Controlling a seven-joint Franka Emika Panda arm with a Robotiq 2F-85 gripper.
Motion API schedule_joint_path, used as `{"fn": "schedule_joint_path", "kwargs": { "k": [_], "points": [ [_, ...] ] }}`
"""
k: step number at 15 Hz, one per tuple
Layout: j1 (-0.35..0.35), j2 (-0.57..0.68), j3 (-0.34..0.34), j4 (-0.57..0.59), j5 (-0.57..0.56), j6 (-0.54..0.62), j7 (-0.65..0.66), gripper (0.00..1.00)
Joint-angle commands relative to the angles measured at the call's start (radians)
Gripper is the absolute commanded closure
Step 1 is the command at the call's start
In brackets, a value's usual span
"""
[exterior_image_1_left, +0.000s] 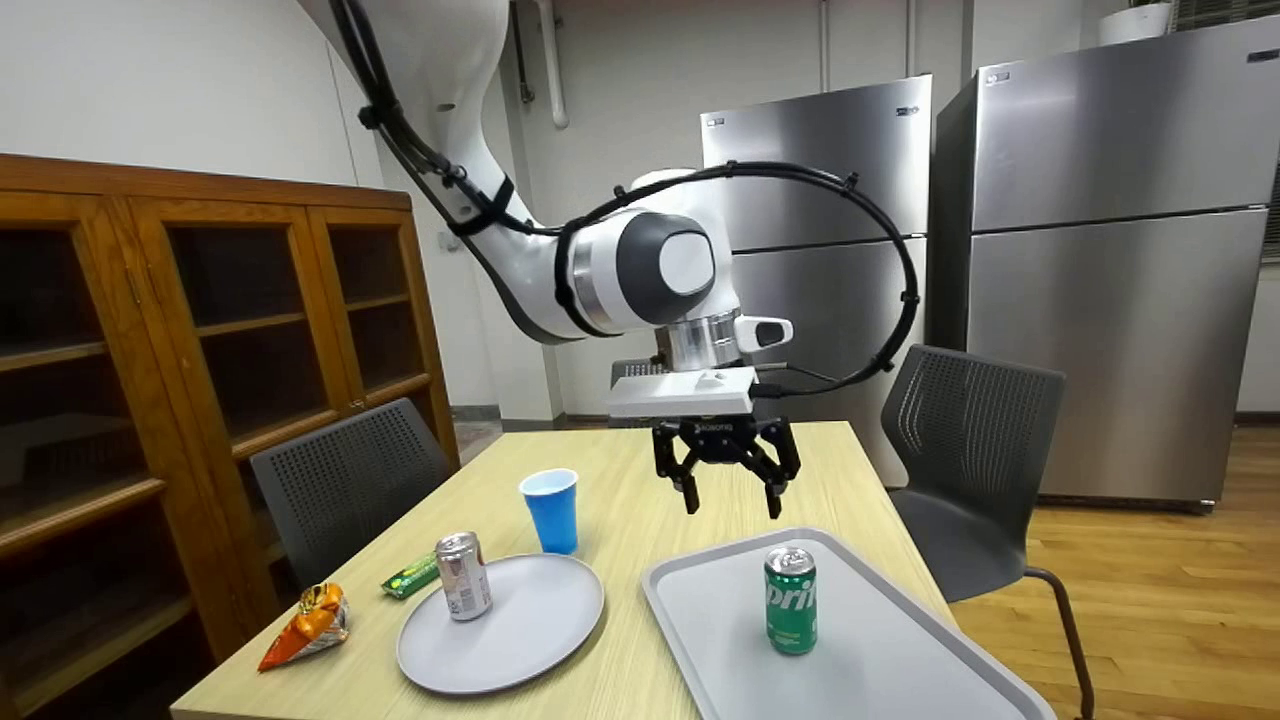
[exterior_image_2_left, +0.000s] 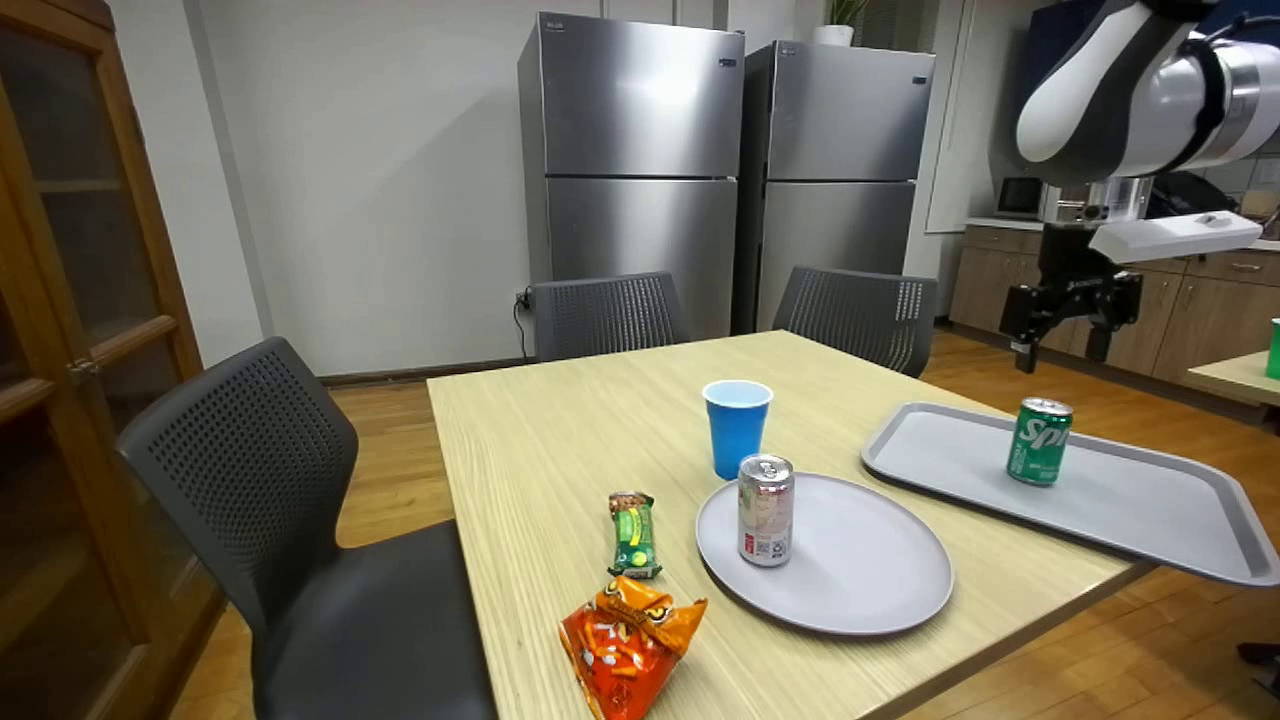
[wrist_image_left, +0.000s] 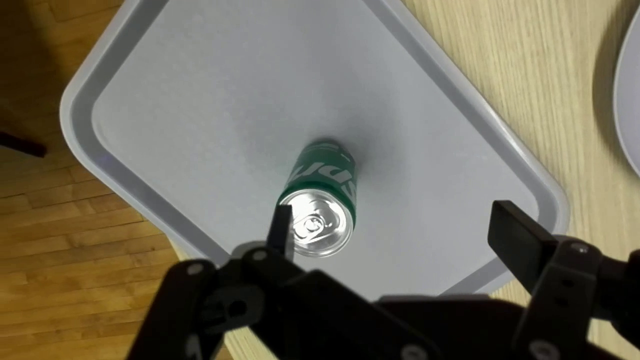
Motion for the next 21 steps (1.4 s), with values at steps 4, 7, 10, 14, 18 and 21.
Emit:
{"fn": "schedule_joint_path", "kwargs": {
  "k": [4, 7, 10, 14, 18, 21],
  "points": [
    [-0.047, 0.140, 0.008, 0.140, 0.039, -0.032, 0.014, 0.00],
    [-0.058, 0.194, 0.011, 0.190, 0.041, -0.032, 0.014, 0.00],
    [-0.065, 0.230, 0.010, 0.234, 0.035, -0.043, 0.011, 0.00],
    [-0.074, 0.268, 0.009, 0.264, 0.029, -0.035, 0.012, 0.00],
    [-0.086, 0.289, 0.022, 0.278, 0.044, -0.033, 0.000, 0.00],
    [-0.085, 0.306, 0.023, 0.288, 0.044, -0.034, 0.006, 0.00]
  ]
}}
